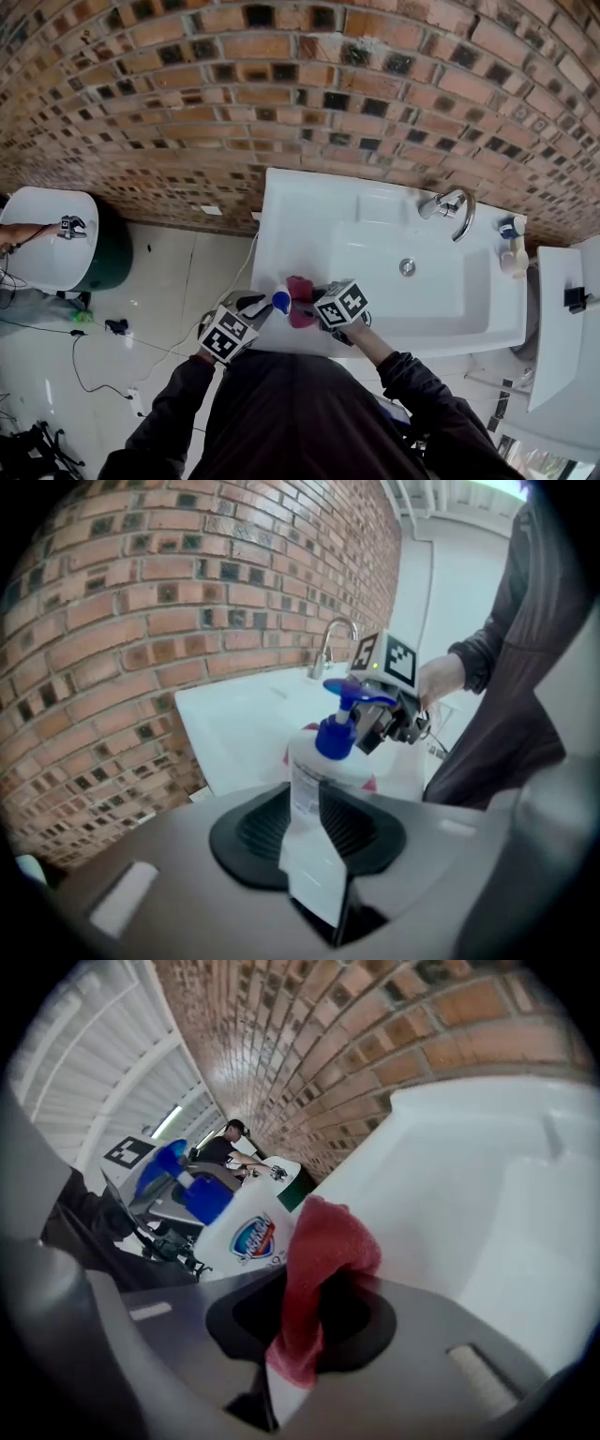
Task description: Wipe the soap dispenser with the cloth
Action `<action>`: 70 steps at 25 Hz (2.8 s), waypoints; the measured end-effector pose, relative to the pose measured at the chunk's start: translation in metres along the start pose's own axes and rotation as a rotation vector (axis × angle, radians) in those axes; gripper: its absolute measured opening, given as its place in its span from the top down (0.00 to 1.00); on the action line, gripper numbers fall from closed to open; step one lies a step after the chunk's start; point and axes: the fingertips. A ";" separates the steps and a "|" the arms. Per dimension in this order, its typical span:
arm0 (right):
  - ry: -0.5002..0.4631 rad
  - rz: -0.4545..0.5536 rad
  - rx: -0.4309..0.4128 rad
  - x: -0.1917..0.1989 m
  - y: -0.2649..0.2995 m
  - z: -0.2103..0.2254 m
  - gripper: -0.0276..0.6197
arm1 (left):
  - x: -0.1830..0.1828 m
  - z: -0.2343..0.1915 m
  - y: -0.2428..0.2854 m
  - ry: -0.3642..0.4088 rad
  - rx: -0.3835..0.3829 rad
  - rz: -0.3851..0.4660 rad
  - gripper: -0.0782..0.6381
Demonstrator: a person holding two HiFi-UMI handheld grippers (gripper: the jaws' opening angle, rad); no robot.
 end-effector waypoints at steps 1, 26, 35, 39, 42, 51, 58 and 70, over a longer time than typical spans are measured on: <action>-0.035 0.007 -0.002 -0.004 -0.006 -0.006 0.85 | -0.002 0.003 -0.004 -0.009 0.008 0.007 0.74; -0.355 0.001 0.061 -0.019 -0.058 -0.025 0.86 | -0.015 0.028 0.009 0.119 0.130 0.011 0.56; -0.646 -0.156 0.016 -0.016 -0.026 -0.022 0.86 | -0.016 0.028 0.009 0.162 0.192 0.016 0.56; -0.744 -0.297 0.066 0.003 0.002 -0.003 0.86 | -0.016 0.028 0.009 0.154 0.197 0.024 0.57; -0.781 -0.366 0.112 0.012 0.014 0.006 0.85 | -0.016 0.027 0.009 0.145 0.194 0.036 0.57; -0.473 -0.092 0.107 -0.014 -0.029 -0.017 0.85 | -0.019 0.019 0.020 0.062 0.055 0.101 0.58; -0.337 0.080 0.113 -0.020 -0.057 -0.034 0.85 | -0.024 0.017 0.027 0.006 -0.007 0.124 0.58; 0.027 0.474 -0.167 -0.023 -0.116 -0.090 0.85 | -0.041 0.014 -0.057 -0.205 -0.135 0.385 0.58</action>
Point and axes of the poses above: the fingertips, and each gripper's own axes: y forward along the fingers, z to its right, x out of its underside, and after that the axes turned 6 degrees about y, right-handed
